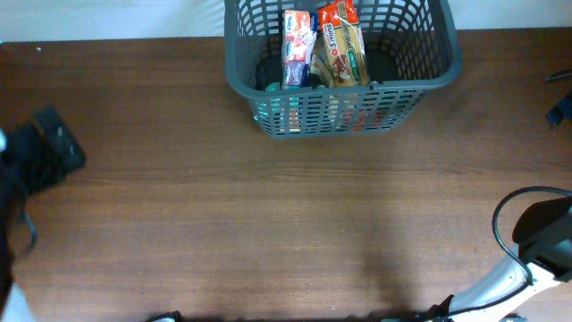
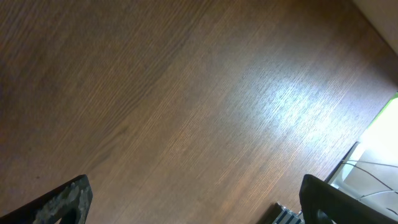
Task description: Pack container
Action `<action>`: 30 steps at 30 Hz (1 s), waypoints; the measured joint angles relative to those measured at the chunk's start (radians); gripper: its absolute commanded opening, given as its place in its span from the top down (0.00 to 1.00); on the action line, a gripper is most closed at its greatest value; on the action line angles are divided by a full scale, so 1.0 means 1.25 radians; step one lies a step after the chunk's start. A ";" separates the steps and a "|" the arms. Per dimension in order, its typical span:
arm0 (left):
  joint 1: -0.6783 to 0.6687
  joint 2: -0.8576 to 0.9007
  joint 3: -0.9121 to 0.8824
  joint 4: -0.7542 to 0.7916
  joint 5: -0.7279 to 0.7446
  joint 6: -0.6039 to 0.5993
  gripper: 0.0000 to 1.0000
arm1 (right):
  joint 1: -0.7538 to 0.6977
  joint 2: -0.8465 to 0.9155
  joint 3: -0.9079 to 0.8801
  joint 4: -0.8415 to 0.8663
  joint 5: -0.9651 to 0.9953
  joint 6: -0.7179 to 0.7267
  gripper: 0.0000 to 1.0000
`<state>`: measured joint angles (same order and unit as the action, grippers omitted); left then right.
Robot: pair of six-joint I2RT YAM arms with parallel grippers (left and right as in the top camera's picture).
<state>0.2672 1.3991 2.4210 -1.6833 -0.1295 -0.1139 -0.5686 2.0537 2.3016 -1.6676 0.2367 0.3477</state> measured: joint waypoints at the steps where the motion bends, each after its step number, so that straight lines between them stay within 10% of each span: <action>1: 0.005 -0.020 -0.020 -0.001 0.003 0.002 0.01 | 0.000 0.000 0.000 0.000 0.000 0.000 0.01; 15: 0.013 -0.367 -0.471 -0.004 0.179 0.016 0.01 | 0.000 0.000 0.000 0.000 0.000 0.001 0.01; 30: 0.013 -0.415 -0.501 -0.003 0.212 0.017 0.01 | 0.000 0.000 0.000 0.000 0.000 0.000 0.01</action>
<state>0.2840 0.8799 1.7950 -1.6875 0.1356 -0.0929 -0.5686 2.0537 2.3016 -1.6676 0.2367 0.3481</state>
